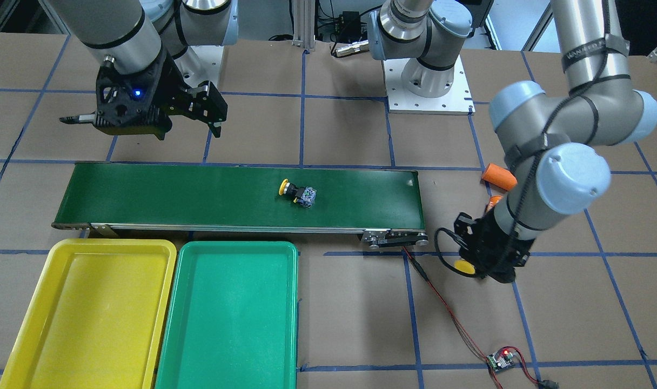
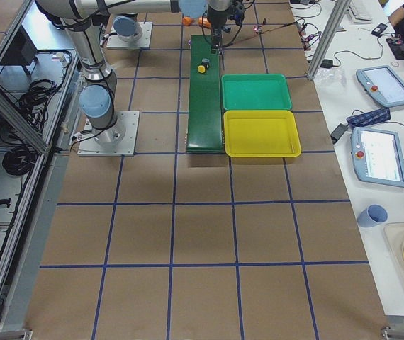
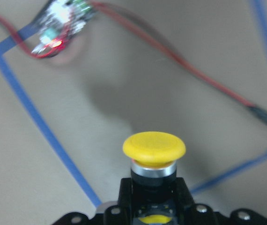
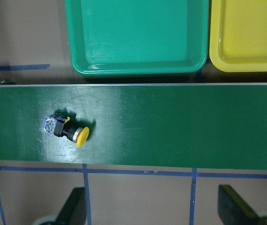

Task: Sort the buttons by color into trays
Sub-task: 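Place yellow button on belt with left gripper while right gripper lowers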

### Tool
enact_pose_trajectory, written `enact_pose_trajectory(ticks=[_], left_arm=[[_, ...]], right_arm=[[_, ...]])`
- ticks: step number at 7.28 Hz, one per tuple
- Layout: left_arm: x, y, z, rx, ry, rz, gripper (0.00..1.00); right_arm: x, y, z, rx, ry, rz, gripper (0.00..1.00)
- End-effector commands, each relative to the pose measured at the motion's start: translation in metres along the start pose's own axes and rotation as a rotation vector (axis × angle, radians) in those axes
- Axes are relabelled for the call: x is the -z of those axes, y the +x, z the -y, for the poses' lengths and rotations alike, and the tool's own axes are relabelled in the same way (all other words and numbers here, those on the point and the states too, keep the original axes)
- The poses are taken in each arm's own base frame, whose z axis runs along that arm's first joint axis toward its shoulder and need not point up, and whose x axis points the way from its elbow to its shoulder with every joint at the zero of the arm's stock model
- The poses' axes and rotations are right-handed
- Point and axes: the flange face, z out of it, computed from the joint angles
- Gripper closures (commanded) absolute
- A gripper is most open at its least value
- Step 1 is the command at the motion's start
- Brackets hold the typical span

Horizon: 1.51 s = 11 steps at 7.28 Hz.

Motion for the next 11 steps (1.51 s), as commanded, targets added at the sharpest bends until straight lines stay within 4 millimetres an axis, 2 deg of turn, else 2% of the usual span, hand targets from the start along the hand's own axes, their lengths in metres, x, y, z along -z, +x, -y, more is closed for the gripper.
enact_pose_trajectory(ticks=[1, 2, 3, 4, 5, 6, 7, 8, 9, 10, 11], left_arm=[[0.020, 0.106, 0.000, -0.206, 0.021, 0.036, 1.00], [0.018, 0.140, -0.009, -0.325, 0.022, 0.049, 1.00], [0.006, 0.161, -0.034, -0.432, -0.017, 0.052, 1.00], [-0.010, 0.180, -0.048, -0.533, -0.019, 0.039, 1.00], [-0.028, 0.203, -0.039, -0.656, -0.026, 0.048, 1.00], [-0.037, 0.220, -0.026, -0.711, -0.015, 0.065, 1.00], [-0.036, 0.218, -0.021, -0.753, -0.003, 0.080, 1.00], [-0.033, 0.217, -0.019, -0.768, -0.002, 0.085, 1.00], [-0.039, 0.221, -0.021, -0.764, -0.011, 0.073, 1.00], [-0.045, 0.225, -0.020, -0.773, -0.026, 0.059, 1.00], [-0.043, 0.224, -0.019, -0.774, -0.017, 0.067, 0.98]], right_arm=[[-0.047, 0.005, 0.027, -0.018, -0.095, -0.010, 0.00], [-0.062, 0.007, 0.035, -0.013, -0.126, -0.016, 0.00], [-0.073, 0.014, 0.037, -0.029, -0.158, -0.033, 0.00], [-0.087, 0.022, 0.035, -0.031, -0.183, -0.075, 0.00], [-0.101, 0.031, 0.029, -0.017, -0.210, -0.134, 0.00], [-0.111, 0.039, 0.023, 0.047, -0.234, -0.151, 0.00], [-0.121, 0.045, 0.012, 0.165, -0.264, -0.157, 0.06], [-0.125, 0.052, 0.001, 0.244, -0.262, -0.189, 0.07], [-0.129, 0.067, -0.009, 0.357, -0.233, -0.195, 0.06], [-0.133, 0.088, -0.024, 0.464, -0.196, -0.181, 0.04], [-0.143, 0.115, -0.038, 0.555, -0.180, -0.153, 0.01]])
